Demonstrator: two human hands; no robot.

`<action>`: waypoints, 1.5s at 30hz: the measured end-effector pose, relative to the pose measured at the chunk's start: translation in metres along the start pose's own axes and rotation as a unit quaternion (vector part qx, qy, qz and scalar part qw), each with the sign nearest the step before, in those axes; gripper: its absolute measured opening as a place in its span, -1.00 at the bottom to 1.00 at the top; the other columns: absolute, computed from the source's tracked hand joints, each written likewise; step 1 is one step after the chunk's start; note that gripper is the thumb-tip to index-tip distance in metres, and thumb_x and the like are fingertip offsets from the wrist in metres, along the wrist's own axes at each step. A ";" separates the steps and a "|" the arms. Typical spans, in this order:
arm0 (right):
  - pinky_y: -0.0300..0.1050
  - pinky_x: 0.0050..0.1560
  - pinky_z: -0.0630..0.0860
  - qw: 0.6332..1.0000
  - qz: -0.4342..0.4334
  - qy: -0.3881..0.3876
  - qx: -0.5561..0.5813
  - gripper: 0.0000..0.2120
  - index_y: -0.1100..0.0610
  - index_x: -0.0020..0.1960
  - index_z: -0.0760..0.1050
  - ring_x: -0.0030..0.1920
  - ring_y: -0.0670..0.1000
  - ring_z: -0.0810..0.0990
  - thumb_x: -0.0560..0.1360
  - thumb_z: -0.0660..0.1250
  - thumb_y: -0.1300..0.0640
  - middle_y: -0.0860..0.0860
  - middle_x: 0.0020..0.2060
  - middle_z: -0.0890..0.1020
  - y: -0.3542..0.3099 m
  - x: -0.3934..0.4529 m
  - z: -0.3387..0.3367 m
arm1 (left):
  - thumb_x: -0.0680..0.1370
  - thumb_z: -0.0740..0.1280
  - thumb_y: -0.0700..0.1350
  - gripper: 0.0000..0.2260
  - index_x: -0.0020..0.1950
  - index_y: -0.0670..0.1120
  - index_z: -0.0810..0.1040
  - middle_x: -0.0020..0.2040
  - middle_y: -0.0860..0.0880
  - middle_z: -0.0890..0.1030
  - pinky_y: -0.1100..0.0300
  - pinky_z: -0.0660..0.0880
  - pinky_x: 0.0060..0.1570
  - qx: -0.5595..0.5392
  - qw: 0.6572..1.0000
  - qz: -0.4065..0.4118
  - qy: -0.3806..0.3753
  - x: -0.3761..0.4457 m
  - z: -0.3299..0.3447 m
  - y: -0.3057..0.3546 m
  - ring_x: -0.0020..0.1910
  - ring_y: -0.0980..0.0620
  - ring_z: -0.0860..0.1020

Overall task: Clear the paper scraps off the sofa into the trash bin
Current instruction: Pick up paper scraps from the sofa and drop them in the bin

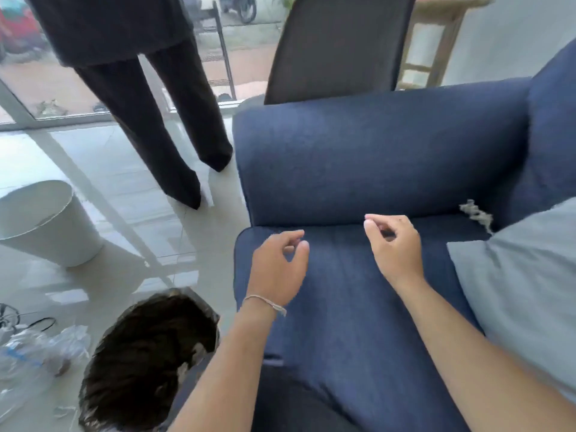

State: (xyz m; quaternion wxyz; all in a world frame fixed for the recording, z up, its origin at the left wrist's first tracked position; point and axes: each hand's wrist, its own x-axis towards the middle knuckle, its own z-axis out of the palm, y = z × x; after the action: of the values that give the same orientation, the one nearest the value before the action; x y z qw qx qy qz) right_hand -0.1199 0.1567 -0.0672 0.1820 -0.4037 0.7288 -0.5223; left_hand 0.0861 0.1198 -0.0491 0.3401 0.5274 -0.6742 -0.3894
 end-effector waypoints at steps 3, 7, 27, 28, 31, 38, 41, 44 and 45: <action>-0.11 0.21 0.40 0.990 0.007 0.072 -0.120 -0.88 -0.09 -0.01 0.69 0.12 0.06 0.57 0.53 0.37 0.00 -0.12 -0.03 0.60 0.043 0.021 -0.054 | 0.58 0.32 -0.01 -0.78 0.21 0.05 0.62 0.10 0.14 0.65 0.23 0.52 0.15 -0.055 0.996 -0.001 -0.064 0.003 0.056 0.027 0.03 0.27 0.60; -0.50 0.07 0.27 0.980 0.040 0.112 -0.158 -0.87 -0.04 0.04 0.68 0.11 0.02 0.57 0.53 0.40 0.08 0.00 0.05 0.59 0.079 0.032 -0.100 | 0.59 0.31 0.00 -0.78 0.22 0.07 0.60 0.09 0.15 0.63 0.36 0.49 0.08 -0.088 0.989 0.002 -0.122 0.007 0.123 0.049 0.05 0.28 0.58; 0.09 0.59 -0.15 0.796 -0.075 0.053 -0.598 -0.55 0.36 0.19 0.61 0.56 0.26 0.19 0.47 0.46 0.03 0.22 0.47 0.38 0.161 0.161 -0.159 | 0.53 0.40 0.01 -0.68 0.27 -0.04 0.58 0.19 0.01 0.44 0.05 0.44 0.29 0.060 0.994 0.086 -0.033 0.061 0.242 0.021 0.30 0.01 0.45; 0.06 0.58 -0.23 0.789 -0.068 0.053 -0.609 -0.54 0.34 0.22 0.60 0.58 0.24 0.16 0.50 0.42 -0.01 0.20 0.49 0.37 0.163 0.164 -0.157 | 0.54 0.38 0.01 -0.68 0.26 -0.04 0.58 0.21 0.00 0.44 0.02 0.43 0.31 0.064 0.994 0.085 -0.031 0.060 0.243 0.019 0.34 0.00 0.42; 0.02 0.54 -0.41 0.778 -0.063 0.057 -0.622 -0.59 0.24 0.19 0.66 0.59 0.20 0.12 0.58 0.28 -0.06 0.14 0.51 0.36 0.169 0.172 -0.151 | 0.54 0.36 0.04 -0.71 0.22 -0.02 0.60 0.24 -0.04 0.45 -0.04 0.40 0.33 0.100 0.987 0.119 -0.037 0.056 0.249 0.019 0.38 -0.04 0.39; 0.00 0.56 -0.37 0.790 -0.068 0.092 -0.602 -0.64 0.11 0.02 0.74 0.57 0.14 0.20 0.64 0.21 -0.03 0.06 0.44 0.45 0.174 0.177 -0.144 | 0.55 0.34 0.02 -0.78 0.14 -0.03 0.62 0.26 -0.05 0.43 -0.03 0.39 0.35 0.063 0.990 0.116 -0.039 0.052 0.243 0.019 0.39 -0.03 0.39; -0.03 0.59 -0.30 0.816 -0.074 0.111 -0.563 -0.57 0.13 0.08 0.71 0.57 0.11 0.21 0.65 0.12 -0.05 0.02 0.42 0.46 0.176 0.175 -0.142 | 0.56 0.37 -0.05 -0.83 0.13 -0.03 0.63 0.26 -0.03 0.41 0.04 0.38 0.36 0.042 0.992 0.112 -0.033 0.046 0.234 0.019 0.40 0.00 0.38; 0.08 0.58 -0.02 0.842 -0.137 0.106 -0.511 -0.63 0.11 -0.13 0.74 0.49 0.18 0.32 0.60 0.23 -0.04 0.07 0.36 0.51 0.166 0.163 -0.138 | 0.55 0.39 -0.08 -0.85 0.10 -0.02 0.63 0.26 -0.01 0.41 0.08 0.38 0.36 0.025 0.994 0.106 -0.021 0.037 0.219 0.017 0.42 0.03 0.36; 0.14 0.53 0.08 0.854 -0.166 0.105 -0.482 -0.65 0.10 -0.21 0.73 0.45 0.20 0.35 0.58 0.29 -0.04 0.09 0.33 0.53 0.159 0.157 -0.135 | 0.55 0.39 -0.08 -0.85 0.11 -0.01 0.63 0.26 0.00 0.41 0.08 0.38 0.36 0.022 0.994 0.103 -0.016 0.035 0.214 0.016 0.42 0.04 0.36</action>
State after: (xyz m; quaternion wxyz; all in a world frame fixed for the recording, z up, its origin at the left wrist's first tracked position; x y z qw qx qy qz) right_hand -0.3717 0.1375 -0.1347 -0.2026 -0.4981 0.8263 -0.1673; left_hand -0.1144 0.1240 -0.1328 0.3557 0.4561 -0.7386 -0.3464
